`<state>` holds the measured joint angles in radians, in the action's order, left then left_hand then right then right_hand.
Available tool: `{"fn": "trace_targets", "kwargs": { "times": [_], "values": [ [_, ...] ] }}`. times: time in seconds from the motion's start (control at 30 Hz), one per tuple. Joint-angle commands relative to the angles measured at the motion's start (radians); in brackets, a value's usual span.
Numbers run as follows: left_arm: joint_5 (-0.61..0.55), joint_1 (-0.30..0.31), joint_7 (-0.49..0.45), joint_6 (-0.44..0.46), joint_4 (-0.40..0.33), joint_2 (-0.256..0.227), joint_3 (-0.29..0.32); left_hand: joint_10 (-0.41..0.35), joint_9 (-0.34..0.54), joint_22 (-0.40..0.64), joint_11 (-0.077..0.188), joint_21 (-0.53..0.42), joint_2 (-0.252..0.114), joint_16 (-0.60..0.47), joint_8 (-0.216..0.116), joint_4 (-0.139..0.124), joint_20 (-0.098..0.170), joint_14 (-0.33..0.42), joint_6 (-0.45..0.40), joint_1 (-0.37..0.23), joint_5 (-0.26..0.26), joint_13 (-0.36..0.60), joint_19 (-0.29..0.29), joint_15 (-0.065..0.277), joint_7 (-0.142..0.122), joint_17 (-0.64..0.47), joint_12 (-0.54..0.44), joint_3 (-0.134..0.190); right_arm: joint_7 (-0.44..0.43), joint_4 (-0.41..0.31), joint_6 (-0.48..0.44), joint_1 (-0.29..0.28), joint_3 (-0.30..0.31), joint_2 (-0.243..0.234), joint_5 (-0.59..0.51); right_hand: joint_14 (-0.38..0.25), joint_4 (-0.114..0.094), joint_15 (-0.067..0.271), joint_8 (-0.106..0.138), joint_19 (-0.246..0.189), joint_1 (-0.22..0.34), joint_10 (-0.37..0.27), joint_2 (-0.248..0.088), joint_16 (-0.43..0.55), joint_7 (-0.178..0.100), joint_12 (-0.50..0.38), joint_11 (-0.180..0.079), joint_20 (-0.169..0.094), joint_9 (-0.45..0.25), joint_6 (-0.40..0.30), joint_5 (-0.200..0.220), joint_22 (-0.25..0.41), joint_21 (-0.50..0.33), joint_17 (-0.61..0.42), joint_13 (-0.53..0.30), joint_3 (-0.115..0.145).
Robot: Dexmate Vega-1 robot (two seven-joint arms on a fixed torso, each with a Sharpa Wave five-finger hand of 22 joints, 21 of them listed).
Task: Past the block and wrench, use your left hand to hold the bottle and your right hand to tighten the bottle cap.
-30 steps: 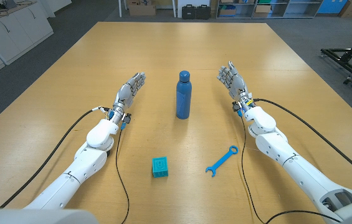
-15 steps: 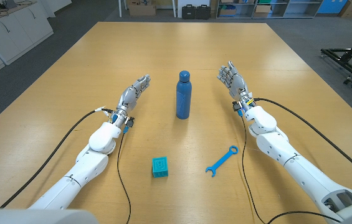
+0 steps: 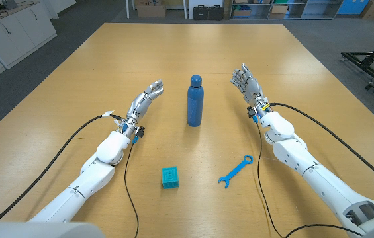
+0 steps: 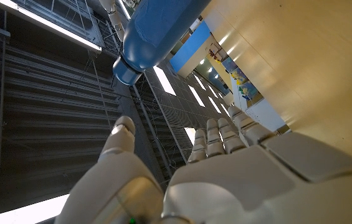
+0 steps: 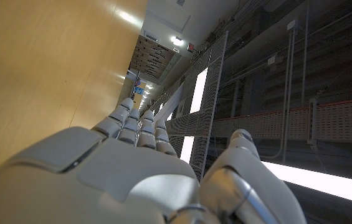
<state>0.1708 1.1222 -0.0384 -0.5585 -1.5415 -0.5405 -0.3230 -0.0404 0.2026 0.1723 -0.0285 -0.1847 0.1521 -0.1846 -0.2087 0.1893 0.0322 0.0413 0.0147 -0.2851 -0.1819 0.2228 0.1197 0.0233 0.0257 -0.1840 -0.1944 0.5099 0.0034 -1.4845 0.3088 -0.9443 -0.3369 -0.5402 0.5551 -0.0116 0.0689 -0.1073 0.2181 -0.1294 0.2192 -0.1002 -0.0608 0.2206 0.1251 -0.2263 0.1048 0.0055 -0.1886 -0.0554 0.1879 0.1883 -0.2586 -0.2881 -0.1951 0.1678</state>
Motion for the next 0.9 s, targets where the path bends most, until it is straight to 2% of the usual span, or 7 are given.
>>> {"fn": "trace_targets", "kwargs": {
  "times": [0.03, 0.33, 0.7, 0.9],
  "values": [
    [-0.048, -0.058, 0.06, -0.053, 0.054, -0.027, -0.047, 0.033, 0.004, 0.002, -0.007, 0.009, 0.016, 0.004, 0.005, -0.003, -0.012, -0.03, 0.032, -0.034, -0.001, 0.005, -0.037, -0.007, 0.002, -0.005, 0.004, 0.0, -0.015, -0.022, -0.013, -0.008, 0.002, -0.008, -0.007, -0.005, 0.007, -0.003, -0.003, -0.007, 0.002, -0.004, -0.009, 0.001, 0.033, -0.006, 0.005, -0.001, -0.002, -0.007, -0.005, 0.004, 0.002, 0.001, -0.003, 0.005],
    [-0.054, -0.092, 0.114, -0.038, 0.076, -0.035, -0.079, 0.065, 0.004, 0.002, -0.02, 0.008, 0.029, 0.005, 0.01, -0.006, -0.018, -0.056, 0.066, -0.045, 0.0, 0.006, -0.057, -0.02, 0.013, -0.006, 0.006, -0.011, -0.022, -0.031, -0.013, -0.015, 0.004, -0.01, -0.008, -0.004, 0.009, -0.001, -0.003, -0.007, 0.003, -0.003, -0.01, 0.001, 0.032, -0.005, 0.005, 0.0, -0.002, -0.008, -0.005, 0.004, 0.003, 0.001, -0.003, 0.005],
    [-0.059, -0.104, 0.113, -0.036, 0.103, -0.009, -0.097, 0.07, 0.005, 0.002, -0.028, 0.004, 0.033, 0.001, 0.008, -0.008, -0.03, -0.06, 0.071, -0.049, 0.0, 0.006, -0.058, -0.026, 0.028, -0.006, 0.002, -0.018, -0.025, -0.04, -0.014, -0.021, 0.007, -0.015, -0.006, -0.005, 0.01, -0.001, -0.004, -0.008, 0.006, -0.005, -0.011, 0.001, 0.031, -0.005, 0.005, 0.0, -0.003, -0.009, -0.005, 0.004, 0.004, 0.001, -0.003, 0.006],
    [-0.061, -0.127, 0.135, -0.04, 0.13, 0.003, -0.116, 0.061, 0.005, 0.002, -0.046, 0.001, 0.034, -0.005, 0.001, -0.008, -0.03, -0.05, 0.062, -0.054, -0.001, 0.006, -0.055, -0.038, 0.037, -0.005, -0.005, -0.024, -0.025, -0.044, -0.018, -0.021, 0.007, -0.017, -0.005, -0.007, 0.011, -0.002, -0.005, -0.008, 0.007, -0.006, -0.012, 0.002, 0.031, -0.005, 0.005, 0.0, -0.003, -0.01, -0.006, 0.004, 0.005, 0.002, -0.003, 0.006]
  ]
}}
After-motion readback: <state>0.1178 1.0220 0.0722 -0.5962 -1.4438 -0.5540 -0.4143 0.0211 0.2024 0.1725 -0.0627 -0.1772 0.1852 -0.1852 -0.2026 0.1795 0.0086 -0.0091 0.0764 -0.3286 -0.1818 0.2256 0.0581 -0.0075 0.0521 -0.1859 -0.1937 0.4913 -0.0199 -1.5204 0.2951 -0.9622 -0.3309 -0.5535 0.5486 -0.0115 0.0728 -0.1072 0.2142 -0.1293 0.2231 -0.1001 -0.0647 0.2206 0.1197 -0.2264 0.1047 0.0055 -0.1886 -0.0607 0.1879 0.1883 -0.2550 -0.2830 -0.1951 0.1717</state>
